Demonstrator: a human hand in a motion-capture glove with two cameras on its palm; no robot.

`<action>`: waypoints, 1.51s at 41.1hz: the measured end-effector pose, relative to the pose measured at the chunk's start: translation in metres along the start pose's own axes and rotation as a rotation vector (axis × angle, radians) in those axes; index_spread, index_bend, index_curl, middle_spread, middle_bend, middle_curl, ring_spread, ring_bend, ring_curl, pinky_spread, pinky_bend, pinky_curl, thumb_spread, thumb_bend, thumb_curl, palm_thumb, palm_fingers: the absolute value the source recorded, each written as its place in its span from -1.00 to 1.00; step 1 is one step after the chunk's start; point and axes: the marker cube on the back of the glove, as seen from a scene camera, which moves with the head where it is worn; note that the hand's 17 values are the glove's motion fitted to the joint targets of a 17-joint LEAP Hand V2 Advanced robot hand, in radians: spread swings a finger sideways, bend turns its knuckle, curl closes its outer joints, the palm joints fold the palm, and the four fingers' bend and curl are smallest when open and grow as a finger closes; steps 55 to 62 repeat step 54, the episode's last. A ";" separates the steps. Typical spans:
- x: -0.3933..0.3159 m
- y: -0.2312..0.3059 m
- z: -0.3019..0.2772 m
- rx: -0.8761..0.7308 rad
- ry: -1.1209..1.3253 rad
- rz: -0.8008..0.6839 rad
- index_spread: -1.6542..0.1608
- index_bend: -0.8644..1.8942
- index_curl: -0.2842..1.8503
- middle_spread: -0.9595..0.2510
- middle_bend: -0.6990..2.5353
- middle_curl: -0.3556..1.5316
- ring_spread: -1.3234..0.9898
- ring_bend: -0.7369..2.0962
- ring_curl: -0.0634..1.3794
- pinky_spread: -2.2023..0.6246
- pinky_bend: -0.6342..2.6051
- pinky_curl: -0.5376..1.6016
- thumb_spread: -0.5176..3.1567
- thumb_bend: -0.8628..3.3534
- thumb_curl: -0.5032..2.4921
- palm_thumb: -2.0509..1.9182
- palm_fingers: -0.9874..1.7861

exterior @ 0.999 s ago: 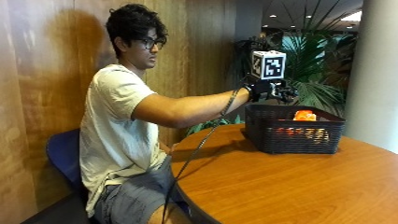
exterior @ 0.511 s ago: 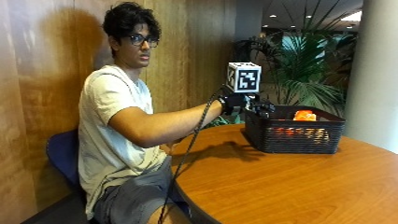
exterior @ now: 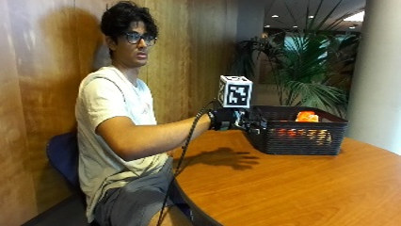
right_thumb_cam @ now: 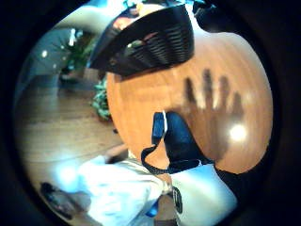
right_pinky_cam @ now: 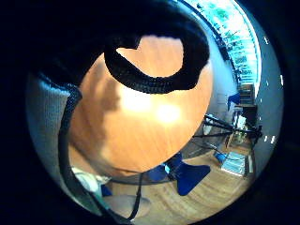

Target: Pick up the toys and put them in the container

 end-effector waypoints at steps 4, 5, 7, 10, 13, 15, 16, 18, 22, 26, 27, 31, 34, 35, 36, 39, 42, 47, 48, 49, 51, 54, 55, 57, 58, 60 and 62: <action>0.005 0.003 0.002 0.000 -0.011 0.009 0.44 -0.16 -0.27 0.63 -0.48 -0.36 0.18 -0.34 -0.37 0.60 -0.04 -0.23 -0.01 -0.60 -0.38 0.11 -0.32; 0.005 0.003 0.003 -0.001 -0.011 0.012 0.45 -0.15 -0.27 0.63 -0.48 -0.37 0.18 -0.34 -0.37 0.60 -0.04 -0.23 -0.01 -0.60 -0.38 0.11 -0.32; 0.006 0.003 0.004 0.000 -0.017 0.024 0.45 -0.15 -0.27 0.62 -0.48 -0.37 0.18 -0.34 -0.37 0.60 -0.04 -0.23 -0.01 -0.60 -0.39 0.11 -0.32; 0.007 0.005 0.006 0.002 -0.024 0.037 0.44 -0.15 -0.27 0.63 -0.48 -0.37 0.18 -0.34 -0.38 0.60 -0.04 -0.23 -0.01 -0.60 -0.39 0.11 -0.32; 0.007 0.007 0.007 0.001 -0.027 0.030 0.45 -0.15 -0.27 0.63 -0.48 -0.37 0.18 -0.34 -0.38 0.60 -0.05 -0.23 -0.01 -0.60 -0.39 0.11 -0.32; 0.007 0.009 0.007 0.001 -0.030 0.028 0.45 -0.15 -0.27 0.62 -0.48 -0.37 0.18 -0.35 -0.38 0.60 -0.05 -0.23 -0.01 -0.60 -0.40 0.11 -0.32; 0.007 0.009 0.007 0.001 -0.028 0.025 0.45 -0.14 -0.27 0.62 -0.48 -0.37 0.18 -0.34 -0.38 0.60 -0.05 -0.23 -0.01 -0.60 -0.40 0.11 -0.32; 0.008 0.011 0.007 0.003 -0.023 0.014 0.45 -0.14 -0.27 0.63 -0.48 -0.37 0.18 -0.34 -0.38 0.60 -0.05 -0.23 -0.01 -0.60 -0.40 0.11 -0.32; 0.007 0.010 0.009 0.005 -0.026 0.012 0.45 -0.14 -0.27 0.63 -0.48 -0.37 0.18 -0.35 -0.38 0.60 -0.05 -0.23 -0.01 -0.60 -0.40 0.11 -0.32; 0.007 0.008 0.015 -0.011 -0.021 0.022 0.45 -0.14 -0.27 0.62 -0.48 -0.37 0.18 -0.34 -0.38 0.60 -0.06 -0.22 -0.01 -0.60 -0.40 0.11 -0.32; 0.007 0.008 0.017 -0.016 -0.018 0.021 0.45 -0.14 -0.27 0.62 -0.48 -0.37 0.18 -0.34 -0.38 0.60 -0.06 -0.22 -0.01 -0.60 -0.40 0.11 -0.32; 0.007 0.006 0.023 -0.021 -0.009 0.047 0.45 -0.13 -0.27 0.62 -0.48 -0.38 0.17 -0.35 -0.38 0.60 -0.06 -0.22 -0.01 -0.60 -0.41 0.11 -0.32; 0.008 0.006 0.026 -0.017 -0.006 0.064 0.45 -0.14 -0.27 0.62 -0.48 -0.38 0.18 -0.34 -0.38 0.60 -0.06 -0.22 -0.01 -0.59 -0.41 0.11 -0.32; 0.009 0.007 0.026 -0.016 -0.005 0.065 0.45 -0.14 -0.27 0.62 -0.48 -0.38 0.18 -0.34 -0.39 0.60 -0.07 -0.22 -0.01 -0.60 -0.41 0.11 -0.32; 0.010 0.007 0.028 -0.016 -0.003 0.066 0.45 -0.14 -0.27 0.62 -0.48 -0.38 0.18 -0.34 -0.38 0.60 -0.07 -0.22 -0.01 -0.60 -0.41 0.11 -0.31; 0.011 0.007 0.031 -0.025 0.000 0.073 0.45 -0.13 -0.27 0.62 -0.48 -0.38 0.18 -0.34 -0.38 0.60 -0.07 -0.22 -0.01 -0.60 -0.41 0.11 -0.31; 0.010 0.005 0.032 -0.025 -0.001 0.090 0.45 -0.13 -0.27 0.62 -0.47 -0.38 0.18 -0.34 -0.39 0.60 -0.07 -0.22 -0.01 -0.60 -0.41 0.11 -0.32; 0.010 0.005 0.033 -0.030 0.011 0.098 0.45 -0.13 -0.27 0.62 -0.48 -0.38 0.18 -0.35 -0.39 0.60 -0.07 -0.21 0.00 -0.60 -0.41 0.12 -0.31; 0.010 0.005 0.033 -0.034 0.012 0.096 0.45 -0.13 -0.27 0.62 -0.48 -0.38 0.17 -0.35 -0.39 0.60 -0.07 -0.21 0.00 -0.60 -0.41 0.12 -0.31; 0.011 0.006 0.033 -0.037 0.010 0.095 0.45 -0.13 -0.27 0.62 -0.47 -0.38 0.18 -0.34 -0.39 0.60 -0.08 -0.21 0.00 -0.60 -0.41 0.12 -0.31; 0.012 0.006 0.034 -0.035 0.002 0.097 0.45 -0.13 -0.27 0.62 -0.48 -0.38 0.18 -0.34 -0.39 0.60 -0.07 -0.21 0.00 -0.60 -0.41 0.12 -0.31; 0.012 0.006 0.035 -0.029 -0.007 0.103 0.45 -0.14 -0.27 0.62 -0.47 -0.38 0.17 -0.35 -0.39 0.60 -0.08 -0.21 0.00 -0.60 -0.41 0.12 -0.32; 0.012 0.006 0.035 -0.029 -0.007 0.103 0.45 -0.14 -0.27 0.62 -0.47 -0.38 0.17 -0.35 -0.39 0.60 -0.08 -0.21 0.00 -0.60 -0.41 0.12 -0.32; 0.012 0.006 0.035 -0.029 -0.007 0.103 0.45 -0.14 -0.27 0.62 -0.47 -0.38 0.17 -0.35 -0.39 0.60 -0.08 -0.21 0.00 -0.60 -0.41 0.12 -0.32; 0.012 0.006 0.035 -0.029 -0.007 0.103 0.45 -0.14 -0.27 0.62 -0.47 -0.38 0.17 -0.35 -0.39 0.60 -0.08 -0.21 0.00 -0.60 -0.41 0.12 -0.32; 0.012 0.006 0.035 -0.029 -0.007 0.103 0.45 -0.14 -0.27 0.62 -0.47 -0.38 0.17 -0.35 -0.39 0.60 -0.08 -0.21 0.00 -0.60 -0.41 0.12 -0.32; 0.012 0.006 0.035 -0.029 -0.007 0.103 0.45 -0.14 -0.27 0.62 -0.47 -0.38 0.17 -0.35 -0.39 0.60 -0.08 -0.21 0.00 -0.60 -0.41 0.12 -0.32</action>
